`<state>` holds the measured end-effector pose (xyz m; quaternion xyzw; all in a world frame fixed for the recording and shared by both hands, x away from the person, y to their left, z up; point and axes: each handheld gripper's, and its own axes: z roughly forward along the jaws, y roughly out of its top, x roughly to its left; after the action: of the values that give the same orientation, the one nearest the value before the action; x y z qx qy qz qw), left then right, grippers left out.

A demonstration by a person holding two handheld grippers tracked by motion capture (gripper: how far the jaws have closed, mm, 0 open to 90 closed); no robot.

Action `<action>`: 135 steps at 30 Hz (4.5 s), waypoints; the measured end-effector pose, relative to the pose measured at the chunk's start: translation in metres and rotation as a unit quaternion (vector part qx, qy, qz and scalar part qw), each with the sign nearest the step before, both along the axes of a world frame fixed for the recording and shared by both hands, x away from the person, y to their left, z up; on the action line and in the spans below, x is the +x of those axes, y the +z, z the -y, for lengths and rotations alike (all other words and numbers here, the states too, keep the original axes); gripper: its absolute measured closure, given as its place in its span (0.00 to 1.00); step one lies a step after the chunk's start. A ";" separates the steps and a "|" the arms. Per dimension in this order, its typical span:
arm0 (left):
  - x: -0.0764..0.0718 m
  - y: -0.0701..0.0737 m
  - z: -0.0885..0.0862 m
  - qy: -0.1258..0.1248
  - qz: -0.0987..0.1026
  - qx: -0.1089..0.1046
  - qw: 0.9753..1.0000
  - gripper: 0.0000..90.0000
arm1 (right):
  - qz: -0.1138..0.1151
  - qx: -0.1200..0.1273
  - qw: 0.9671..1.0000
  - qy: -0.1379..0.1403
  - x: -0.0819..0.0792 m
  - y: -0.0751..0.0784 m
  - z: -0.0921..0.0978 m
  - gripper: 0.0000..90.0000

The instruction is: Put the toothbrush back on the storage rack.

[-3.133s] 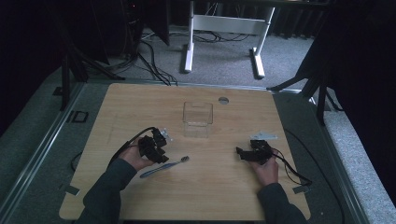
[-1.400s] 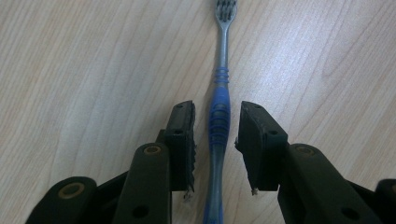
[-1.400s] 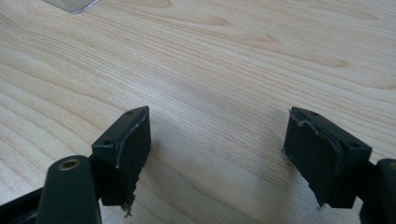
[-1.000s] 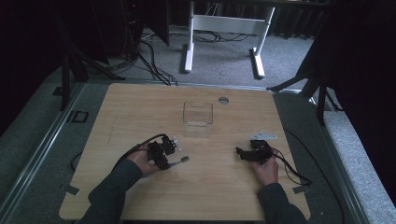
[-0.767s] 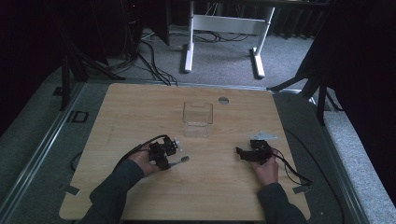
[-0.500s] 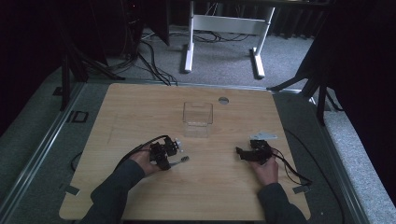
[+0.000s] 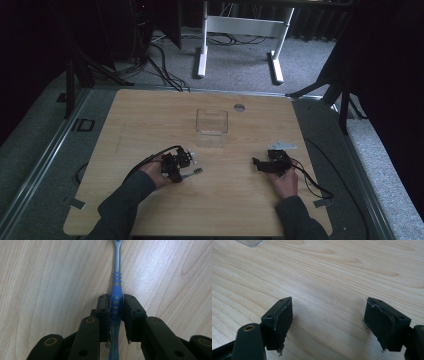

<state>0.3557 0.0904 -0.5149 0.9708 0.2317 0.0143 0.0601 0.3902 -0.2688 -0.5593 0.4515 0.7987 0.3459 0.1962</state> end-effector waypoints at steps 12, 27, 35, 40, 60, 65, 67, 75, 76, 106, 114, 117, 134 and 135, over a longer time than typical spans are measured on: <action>0.001 -0.001 0.001 -0.002 -0.003 0.007 1.000 0.85 | 0.000 0.000 1.000 0.000 0.000 0.000 0.000 0.25; 0.001 -0.002 0.002 0.005 -0.007 0.003 1.000 0.85 | 0.000 0.000 1.000 0.000 0.000 0.000 0.000 0.25; 0.003 -0.002 0.002 0.008 -0.013 0.001 1.000 0.86 | 0.000 0.000 1.000 0.000 0.000 0.000 0.000 0.25; 0.003 -0.002 0.002 0.008 -0.012 0.002 1.000 0.86 | 0.000 0.000 1.000 0.000 0.000 0.000 0.000 0.25; 0.004 0.010 -0.003 0.021 0.007 -0.014 1.000 0.87 | 0.000 0.001 1.000 0.000 0.000 0.000 0.000 0.25; 0.005 0.015 -0.006 0.033 0.017 -0.026 0.999 0.87 | 0.000 0.001 1.000 0.000 0.000 0.000 0.000 0.25; 0.006 0.017 -0.007 0.035 0.020 -0.030 0.999 0.87 | 0.000 0.000 1.000 0.001 0.000 0.000 0.000 0.25; 0.007 0.023 -0.011 0.046 0.035 -0.039 0.998 0.87 | 0.000 0.000 1.000 0.000 0.000 0.000 0.000 0.25; 0.007 0.023 -0.011 0.048 0.035 -0.041 0.997 0.87 | 0.000 0.000 1.000 0.000 0.000 0.000 0.000 0.25; 0.012 0.038 -0.023 0.096 0.067 -0.108 0.987 0.87 | 0.000 0.001 1.000 0.001 0.000 0.000 0.000 0.25; 0.013 0.041 -0.025 0.105 0.083 -0.118 0.984 0.87 | 0.000 0.001 1.000 0.000 0.000 0.000 0.000 0.25; 0.013 0.042 -0.025 0.110 0.090 -0.122 0.982 0.87 | 0.000 0.001 1.000 0.000 0.000 0.000 0.000 0.25; 0.014 0.045 -0.025 0.120 0.098 -0.136 0.979 0.87 | 0.000 0.000 1.000 0.001 0.000 0.000 0.000 0.25; 0.014 0.046 -0.025 0.122 0.101 -0.137 0.978 0.87 | 0.000 0.001 1.000 0.001 0.000 0.000 0.000 0.25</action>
<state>0.3700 0.1158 -0.4689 0.9113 0.3407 0.0877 0.2139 0.3904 -0.2687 -0.5593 0.4512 0.7988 0.3465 0.1956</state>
